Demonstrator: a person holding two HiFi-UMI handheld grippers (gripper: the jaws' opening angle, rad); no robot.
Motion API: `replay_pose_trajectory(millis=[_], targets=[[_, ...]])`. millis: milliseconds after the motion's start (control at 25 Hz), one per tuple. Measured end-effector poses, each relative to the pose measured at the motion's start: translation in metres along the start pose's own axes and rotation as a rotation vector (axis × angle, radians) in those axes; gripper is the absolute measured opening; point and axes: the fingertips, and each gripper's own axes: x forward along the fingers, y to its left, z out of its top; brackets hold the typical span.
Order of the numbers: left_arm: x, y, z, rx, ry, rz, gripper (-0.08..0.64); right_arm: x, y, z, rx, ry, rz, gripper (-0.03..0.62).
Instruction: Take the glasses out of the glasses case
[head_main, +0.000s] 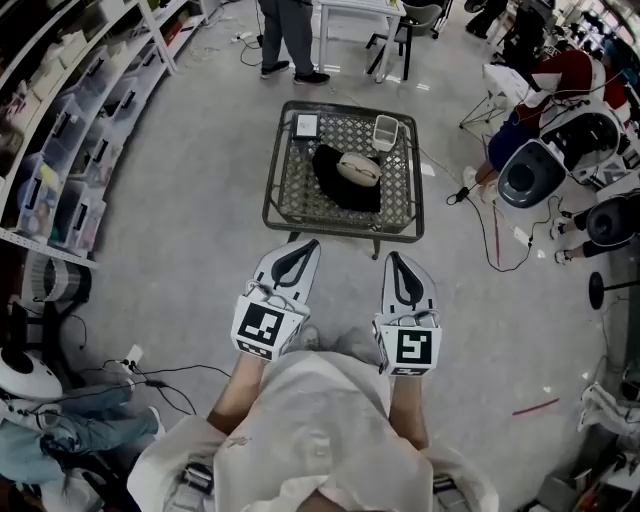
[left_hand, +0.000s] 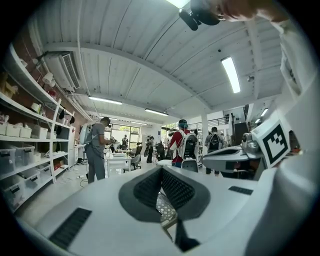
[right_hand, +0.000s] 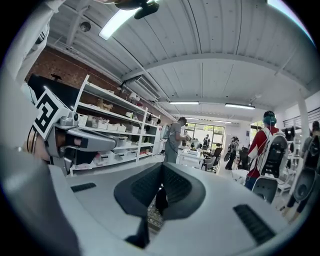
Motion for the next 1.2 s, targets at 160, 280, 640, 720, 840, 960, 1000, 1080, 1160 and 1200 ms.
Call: replay_pose_trajectory(millis=[160, 280, 640, 720, 840, 960, 1000, 1080, 1160, 1200], targets=[[0.018, 0.013, -0.004, -0.003, 0.007, -0.006, 0.009, 0.022, -0.006, -0.001, -0.010, 0.001, 0.000, 0.005], [0.034, 0.019, -0.009, -0.005, 0.014, -0.007, 0.009, 0.037, -0.012, -0.007, 0.003, 0.004, 0.003, 0.005], [0.094, 0.046, -0.013, 0.004, 0.030, 0.027, 0.009, 0.099, -0.045, -0.020, 0.023, 0.019, 0.041, 0.005], [0.111, 0.054, -0.014, 0.002, 0.040, 0.038, 0.009, 0.117, -0.054, -0.018, 0.023, 0.012, 0.060, 0.005], [0.138, 0.064, -0.015, -0.004, 0.055, 0.056, 0.009, 0.143, -0.070, -0.023, 0.027, 0.026, 0.085, 0.005], [0.164, 0.074, -0.016, -0.014, 0.074, 0.085, 0.009, 0.168, -0.087, -0.029, 0.051, 0.042, 0.117, 0.005], [0.173, 0.077, -0.017, -0.014, 0.079, 0.095, 0.009, 0.176, -0.092, -0.030, 0.058, 0.043, 0.128, 0.005], [0.192, 0.082, -0.016, -0.009, 0.089, 0.107, 0.009, 0.192, -0.105, -0.030, 0.059, 0.036, 0.143, 0.005], [0.211, 0.086, -0.012, -0.003, 0.087, 0.116, 0.009, 0.207, -0.118, -0.031, 0.058, 0.032, 0.156, 0.005], [0.219, 0.088, -0.011, -0.001, 0.088, 0.122, 0.009, 0.214, -0.124, -0.033, 0.060, 0.037, 0.162, 0.005]])
